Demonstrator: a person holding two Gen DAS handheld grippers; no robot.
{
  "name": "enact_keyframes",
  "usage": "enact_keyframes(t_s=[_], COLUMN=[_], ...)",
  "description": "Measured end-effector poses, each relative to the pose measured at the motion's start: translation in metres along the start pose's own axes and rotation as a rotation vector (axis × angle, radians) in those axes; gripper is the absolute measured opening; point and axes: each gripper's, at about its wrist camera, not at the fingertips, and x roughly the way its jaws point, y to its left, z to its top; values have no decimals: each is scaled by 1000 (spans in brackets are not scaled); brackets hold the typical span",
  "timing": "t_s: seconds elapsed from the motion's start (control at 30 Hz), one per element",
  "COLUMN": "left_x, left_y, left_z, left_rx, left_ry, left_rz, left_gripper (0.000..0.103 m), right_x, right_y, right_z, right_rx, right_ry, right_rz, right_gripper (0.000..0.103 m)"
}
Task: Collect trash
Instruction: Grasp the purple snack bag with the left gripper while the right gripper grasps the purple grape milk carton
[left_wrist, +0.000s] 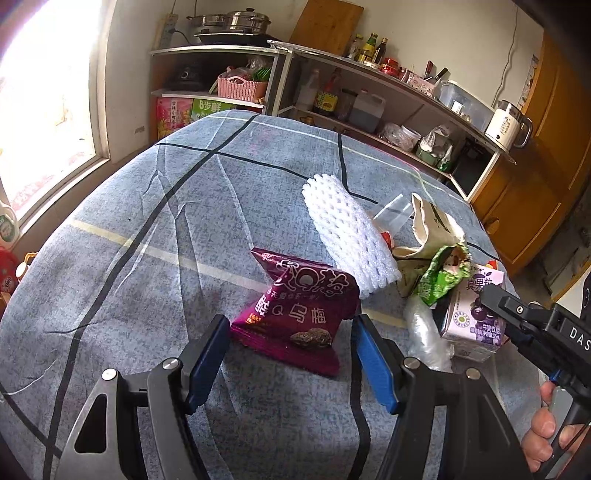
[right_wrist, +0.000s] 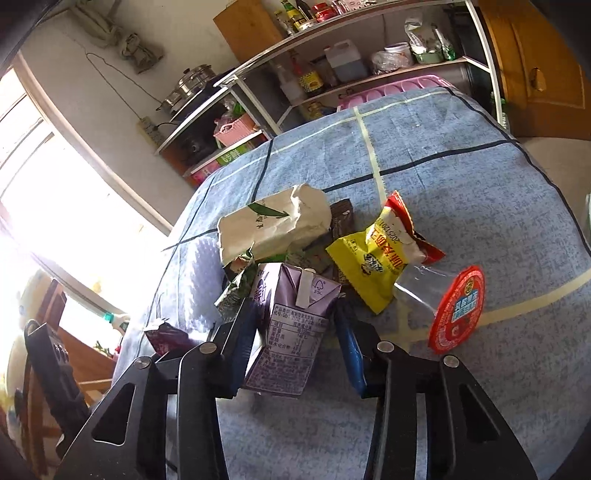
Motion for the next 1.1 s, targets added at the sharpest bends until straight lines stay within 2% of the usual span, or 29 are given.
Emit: enact_keyframes(t_s=[0.07,0.13,0.17,0.23,0.27,0.3,0.37,0.43,0.5,0.67,0.73,0.77,0.83,0.87,0.9,1.0,1.1], left_x=[0,0,0,-1,-1,-2,-1,-2,-2,-1,-6,-9,-15,-18,-19,-21,-7], left_y=[2,3,4,4,3,3,1,-3,-5,-7,-8,-8,-9,-11,-11,-9,-12], left_z=[0,0,0,0,0,0,-1,-1,-2,-3,-3,-2,2,4,6,16,28], left_rx=[-8,-11,-10,-10,-8,-5,0,12,19,20,14,14,31,53,65,78,124], left_ry=[-3,-1,-3,-7,-7,-7,-2,-3,-2,8,-13,-25,-48,-63,-78,-87,-60], left_rz=[-8,-6,-1,-12,-14,-19,-28,-30,-26,-19,-23,-37,-12,19,43,19,53], left_gripper=[67,62,55,54,49,41,37,28,8,8,8,11,31,58,77,79,79], right_x=[-2,-5,-6,-10,-11,-13,-18,-21,-26,-33,-35,-35,-38,-39,-39,-40,-39], right_y=[2,7,9,14,16,17,18,15,13,10,10,10,9,8,7,4,3], right_z=[0,-1,-2,-4,-5,-5,-6,-5,-5,-4,-6,-5,-5,-4,-3,-2,-2], right_rx=[-14,-41,-58,-84,-98,-113,-126,-111,-114,-120,-125,-127,-121,-117,-114,-108,-102], right_ry=[-5,-11,-18,-27,-32,-39,-54,-56,-72,-87,-88,-88,-94,-97,-97,-100,-94], right_rz=[20,31,32,33,30,22,10,19,4,2,3,3,8,12,15,14,15], right_gripper=[41,39,39,38,38,38,38,38,38,38,38,38,38,38,38,38,38])
